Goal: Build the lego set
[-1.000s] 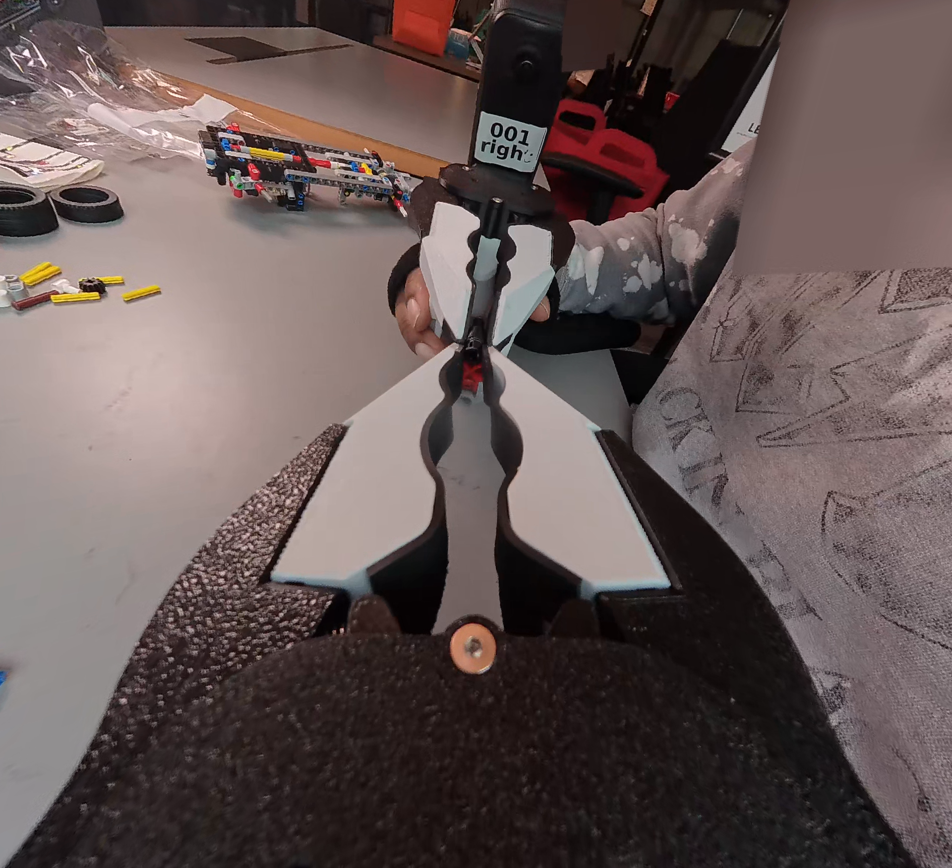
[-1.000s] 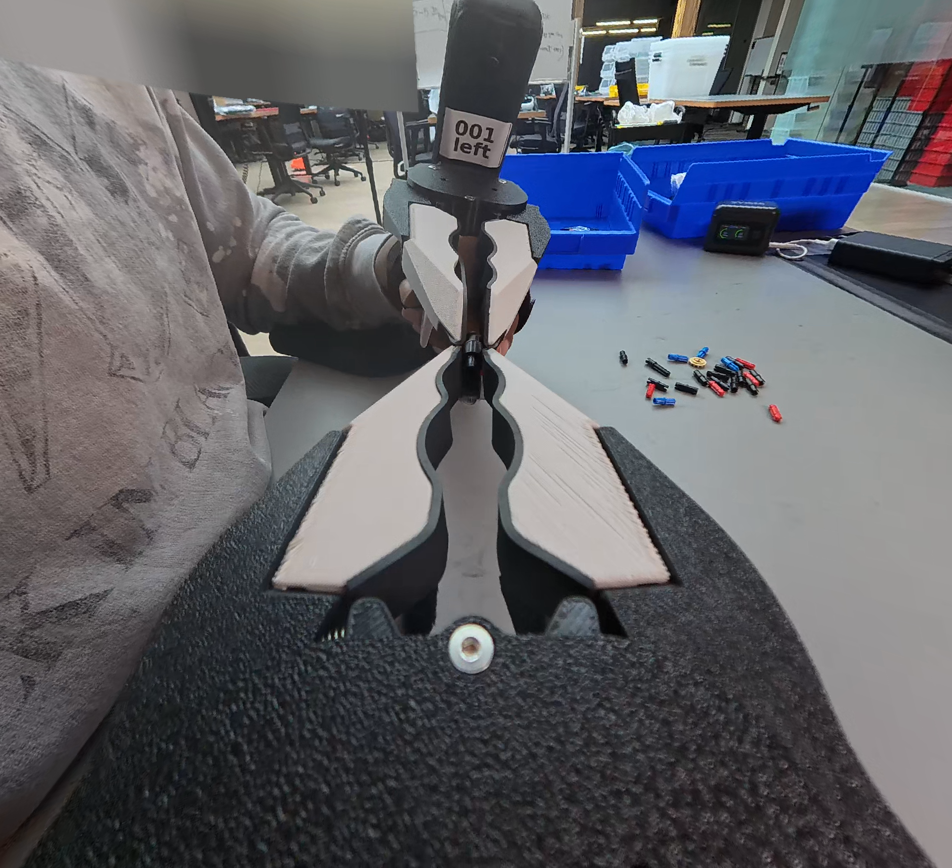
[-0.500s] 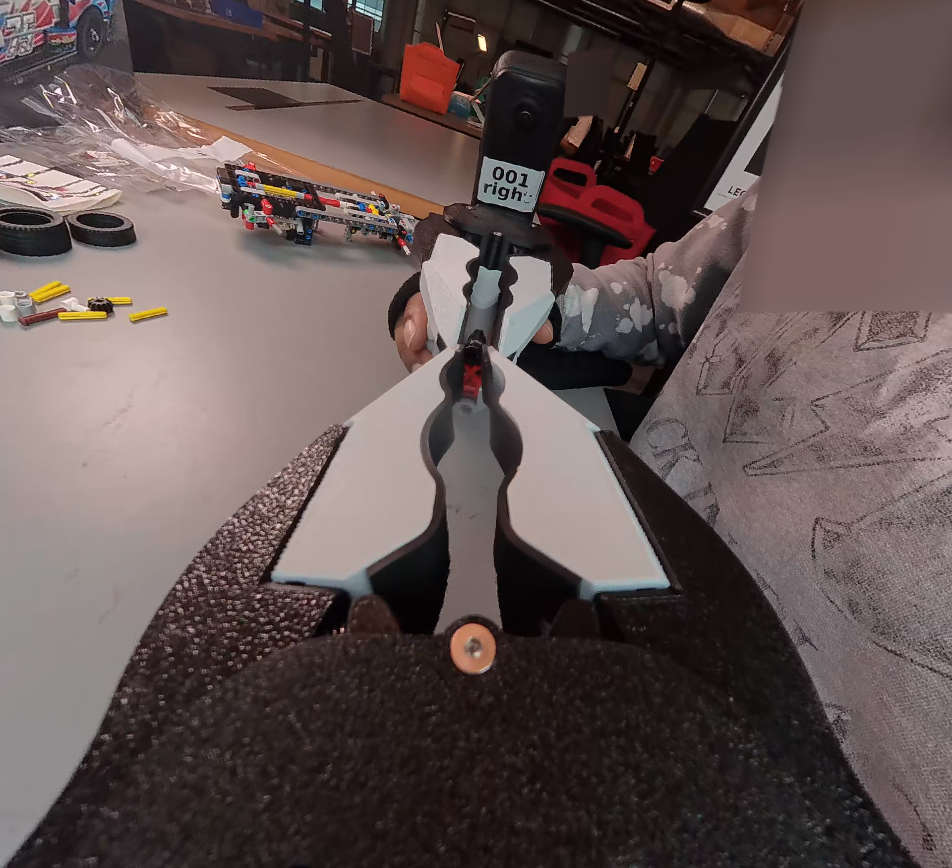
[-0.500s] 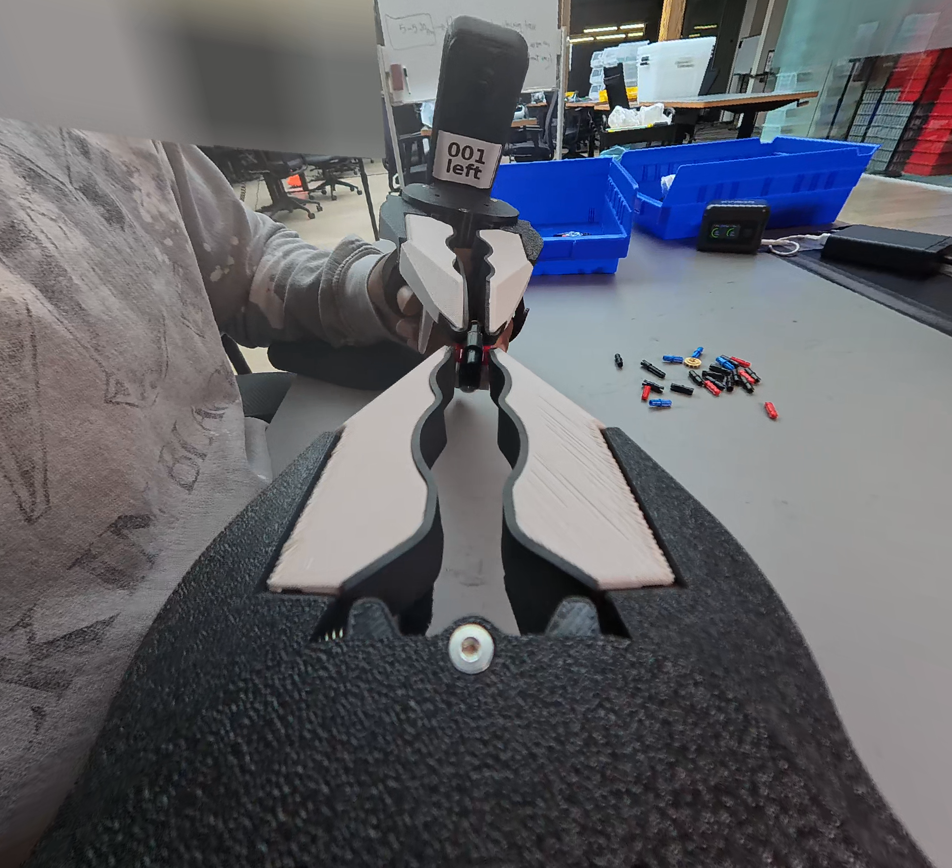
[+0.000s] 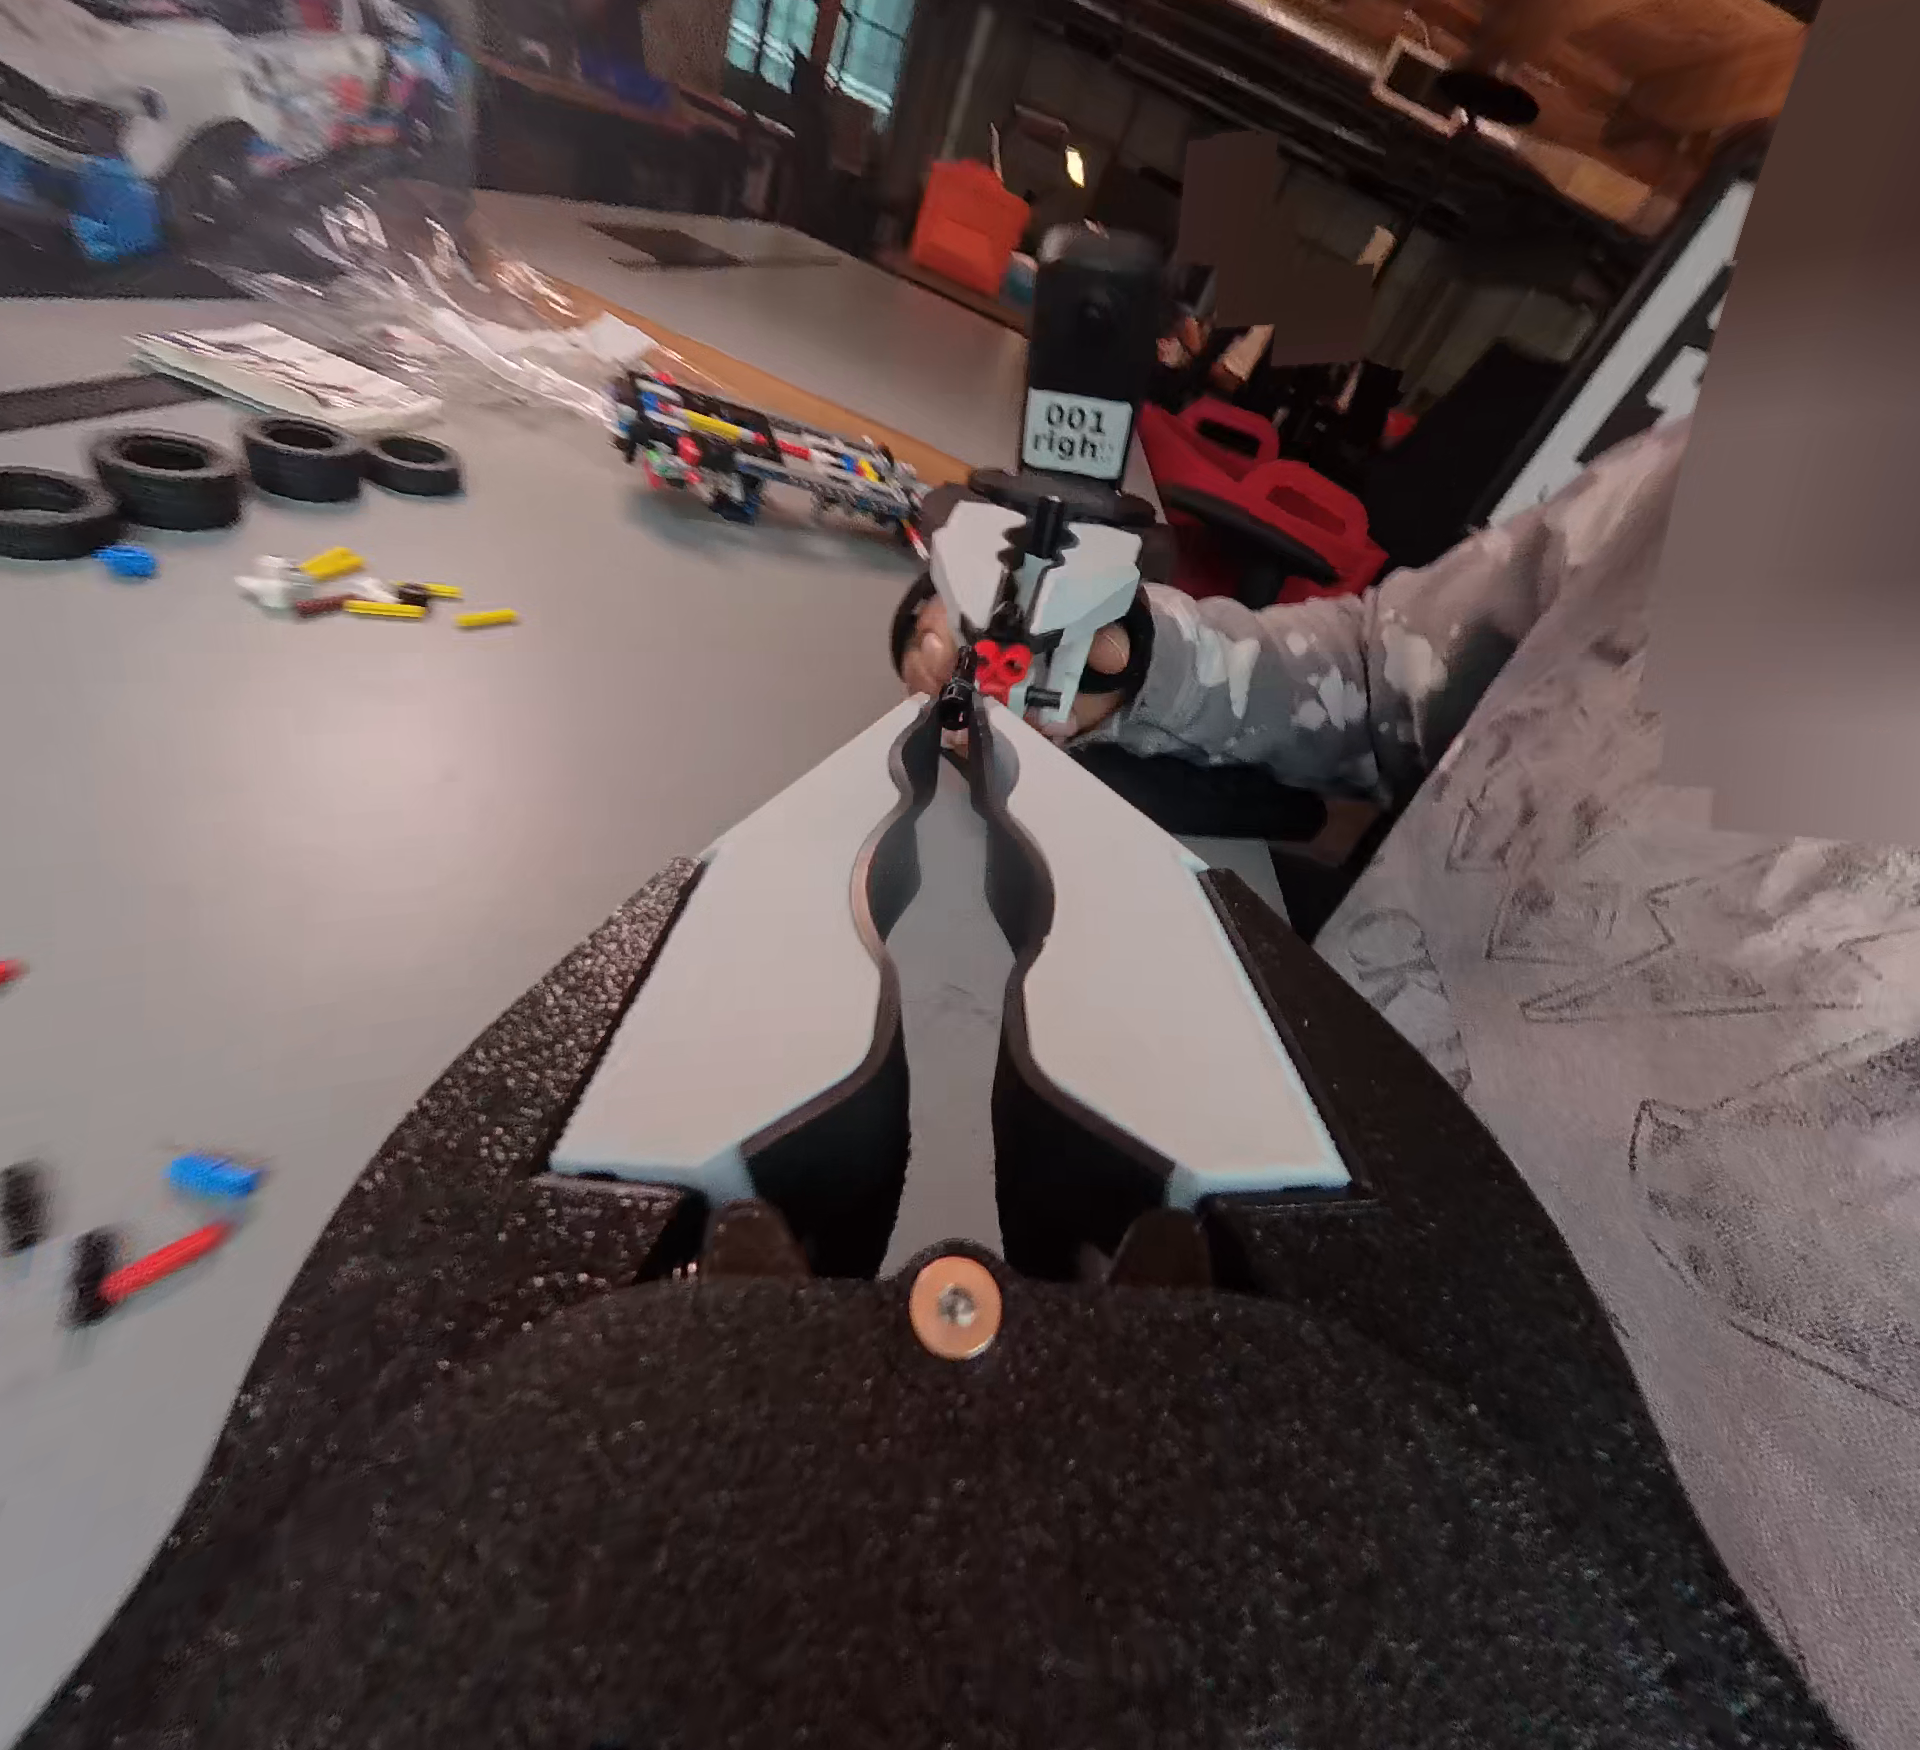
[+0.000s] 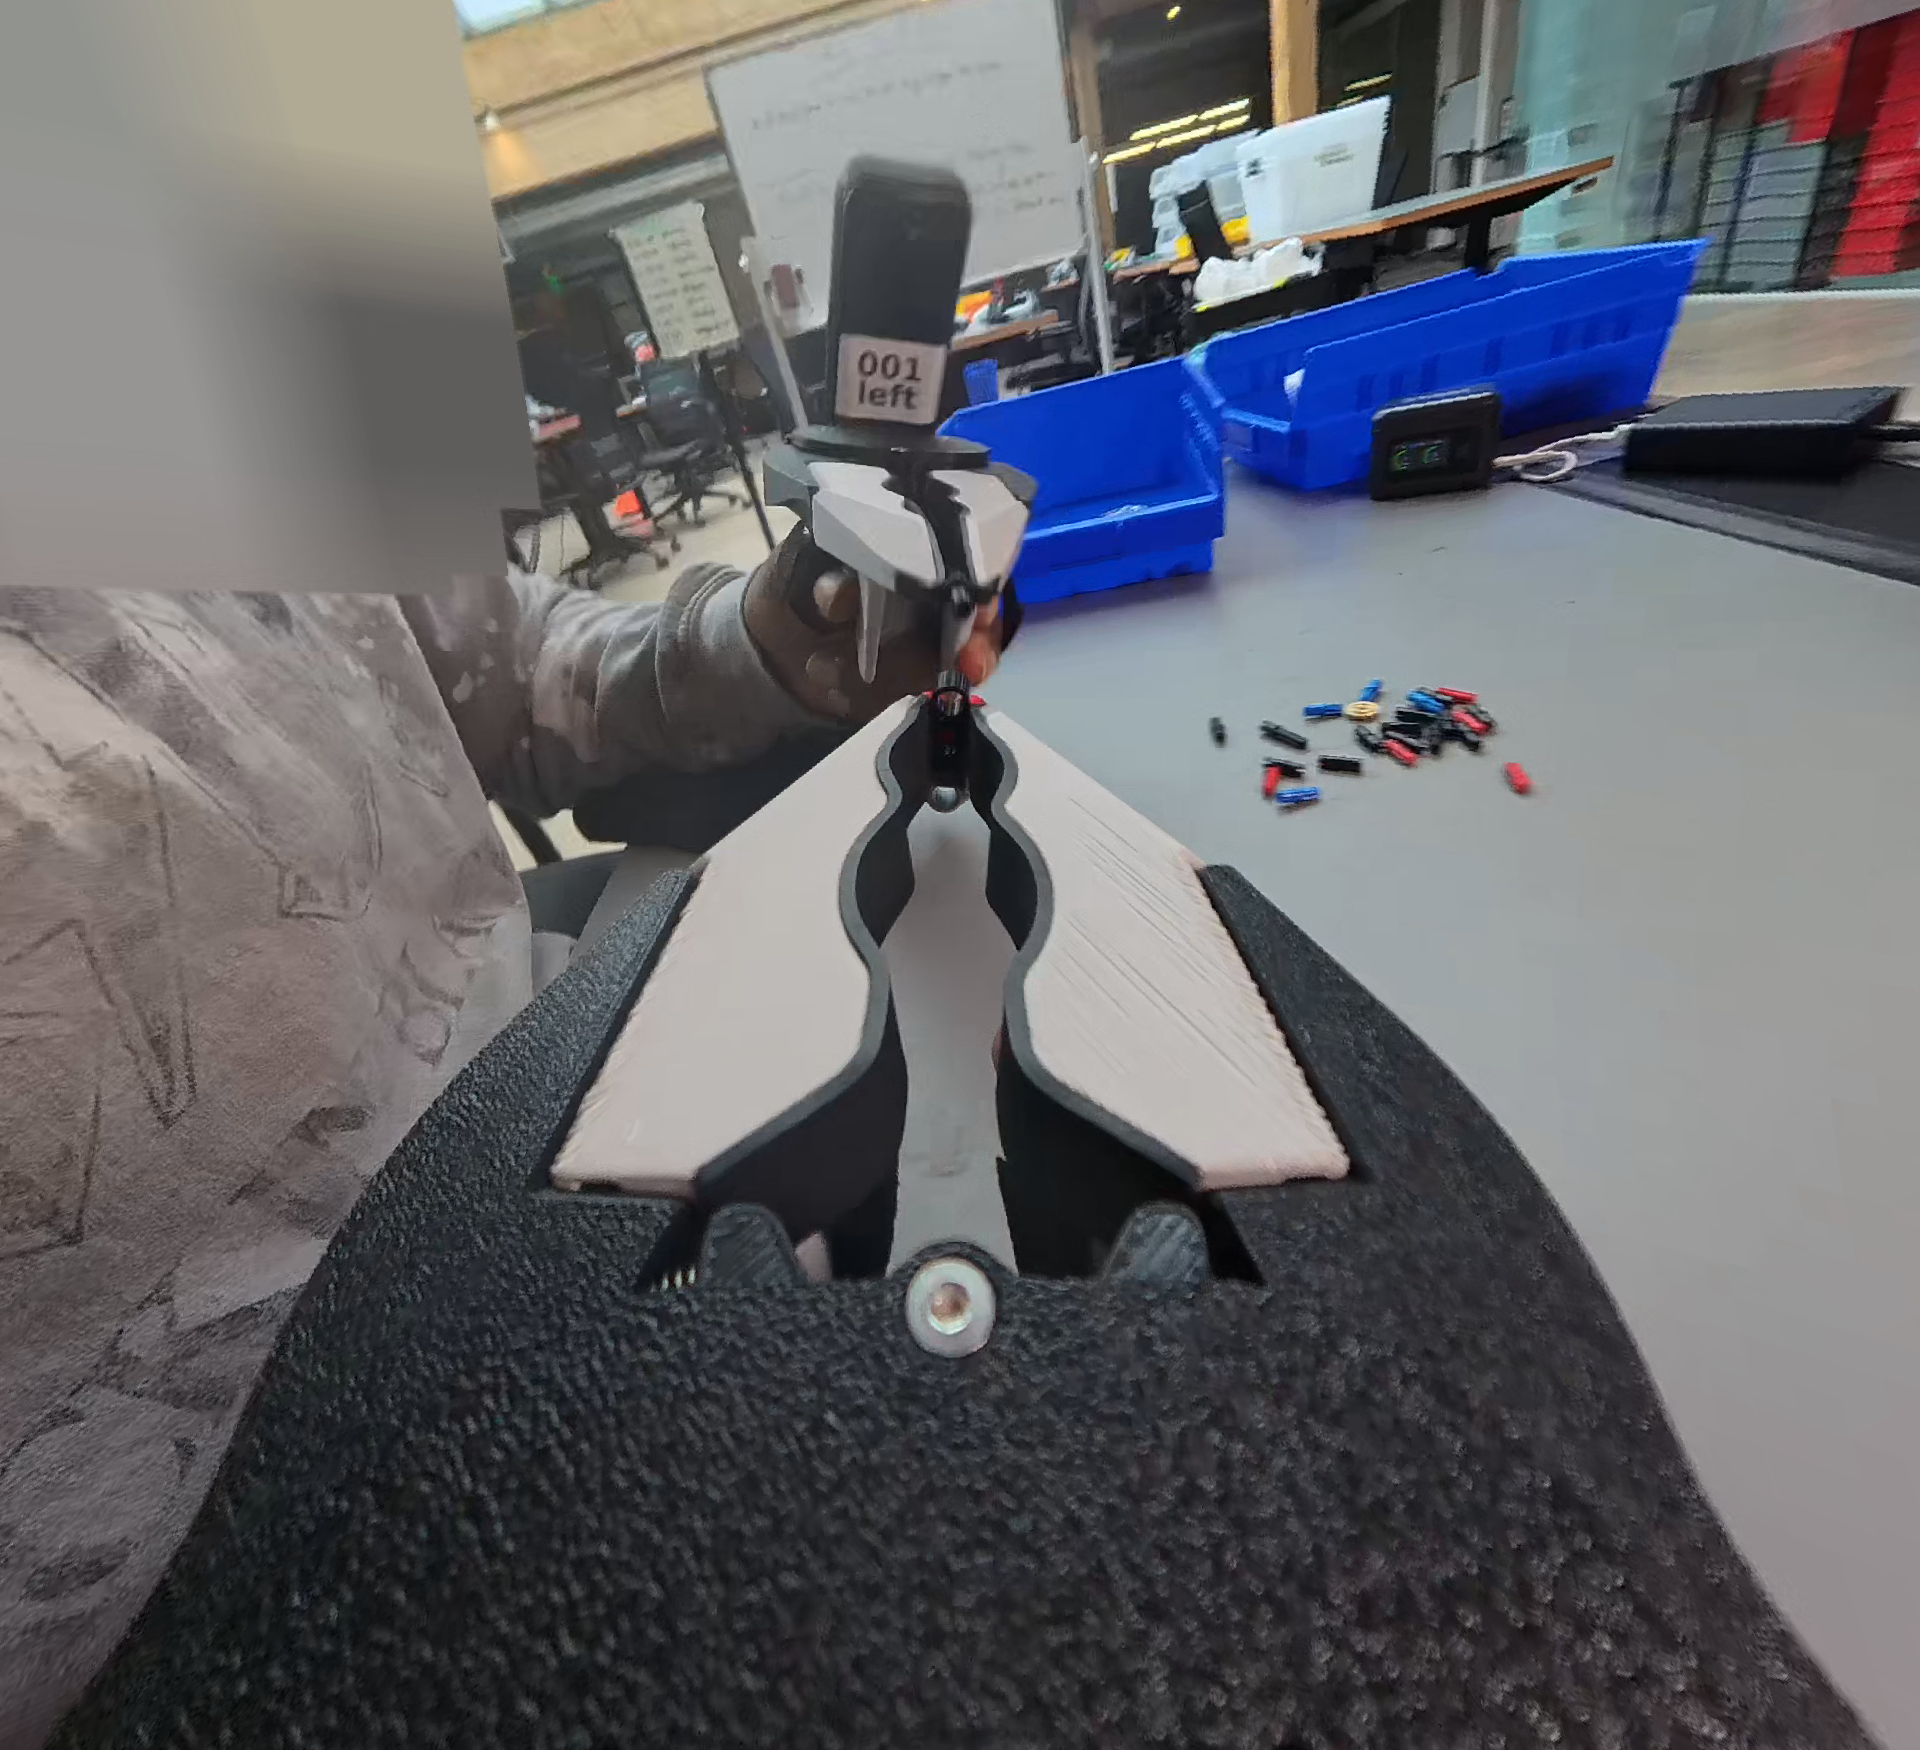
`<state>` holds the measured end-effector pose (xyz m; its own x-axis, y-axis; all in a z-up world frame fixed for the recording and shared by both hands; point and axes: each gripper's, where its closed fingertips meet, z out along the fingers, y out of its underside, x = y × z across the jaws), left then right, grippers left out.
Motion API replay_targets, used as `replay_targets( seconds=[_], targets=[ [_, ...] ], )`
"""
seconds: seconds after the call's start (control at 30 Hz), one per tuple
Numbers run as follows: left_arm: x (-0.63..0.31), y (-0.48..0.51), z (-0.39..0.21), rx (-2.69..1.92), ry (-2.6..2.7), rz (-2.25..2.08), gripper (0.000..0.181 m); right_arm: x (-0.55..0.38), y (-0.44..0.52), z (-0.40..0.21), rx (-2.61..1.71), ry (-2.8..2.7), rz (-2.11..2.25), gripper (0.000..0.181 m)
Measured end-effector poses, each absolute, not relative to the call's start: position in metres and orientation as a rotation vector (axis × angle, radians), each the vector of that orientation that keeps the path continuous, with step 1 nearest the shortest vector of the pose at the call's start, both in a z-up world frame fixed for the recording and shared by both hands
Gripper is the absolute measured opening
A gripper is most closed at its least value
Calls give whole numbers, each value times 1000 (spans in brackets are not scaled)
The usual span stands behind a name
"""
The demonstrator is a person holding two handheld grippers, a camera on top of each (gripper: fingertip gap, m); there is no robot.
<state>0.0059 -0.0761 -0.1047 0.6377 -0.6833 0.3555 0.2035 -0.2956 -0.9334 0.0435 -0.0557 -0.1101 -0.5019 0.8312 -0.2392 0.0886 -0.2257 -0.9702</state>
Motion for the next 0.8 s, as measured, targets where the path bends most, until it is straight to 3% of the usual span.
replay_targets(
  seconds=[0.17, 0.43, 0.6, 0.8],
  targets=[
    [-78, -65, -124, -1784, 252, -528, 5, 56, -26, -95, -1124, -1351, 1832, 6],
    [-123, -43, -212, -2182, 146, -129, 11, 66, -32, -67, -1109, -1098, 2469, 6],
    [-116, -38, -198, -2111, 128, -192, 24, 75, -30, -56, -1053, -1003, 2628, 5],
    [-52, -44, -149, -1855, 223, -557, 29, 70, -31, -59, -1081, -1003, 2616, 5]
  ],
)
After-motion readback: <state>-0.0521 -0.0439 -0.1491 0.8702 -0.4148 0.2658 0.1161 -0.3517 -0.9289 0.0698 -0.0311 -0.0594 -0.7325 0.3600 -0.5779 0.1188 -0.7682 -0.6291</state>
